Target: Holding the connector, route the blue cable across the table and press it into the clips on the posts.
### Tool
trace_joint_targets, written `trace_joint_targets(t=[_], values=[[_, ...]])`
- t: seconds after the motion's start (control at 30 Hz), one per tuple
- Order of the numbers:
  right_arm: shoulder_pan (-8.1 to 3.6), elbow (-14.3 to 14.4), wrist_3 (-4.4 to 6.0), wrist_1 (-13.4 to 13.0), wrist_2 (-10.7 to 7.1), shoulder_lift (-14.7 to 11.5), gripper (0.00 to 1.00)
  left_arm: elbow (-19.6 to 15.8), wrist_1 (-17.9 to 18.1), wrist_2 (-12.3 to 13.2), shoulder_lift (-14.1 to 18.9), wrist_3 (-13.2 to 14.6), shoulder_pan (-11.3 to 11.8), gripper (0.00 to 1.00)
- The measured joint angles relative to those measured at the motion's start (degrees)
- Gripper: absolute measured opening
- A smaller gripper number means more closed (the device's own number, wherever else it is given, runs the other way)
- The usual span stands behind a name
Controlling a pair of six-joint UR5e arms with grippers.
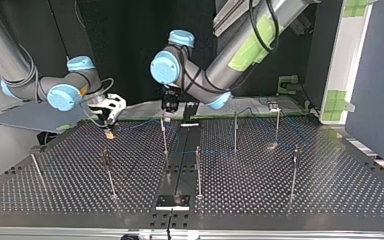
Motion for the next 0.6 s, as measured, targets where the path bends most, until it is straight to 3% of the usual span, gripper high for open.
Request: trace_joint_targets(t=[0.3, 0.6], values=[[-0.94, 0.01, -0.69, 2.08, -0.06, -0.48, 0.0, 3.35, 2.45, -4.29, -3.54, -2.88, -4.44, 1.0], [-1.35, 0.15, -0.83, 2.81, -0.21, -2.24, 0.0, 7.28, 0.09, -6.0, -7.63, -5.34, -8.53, 1.0]])
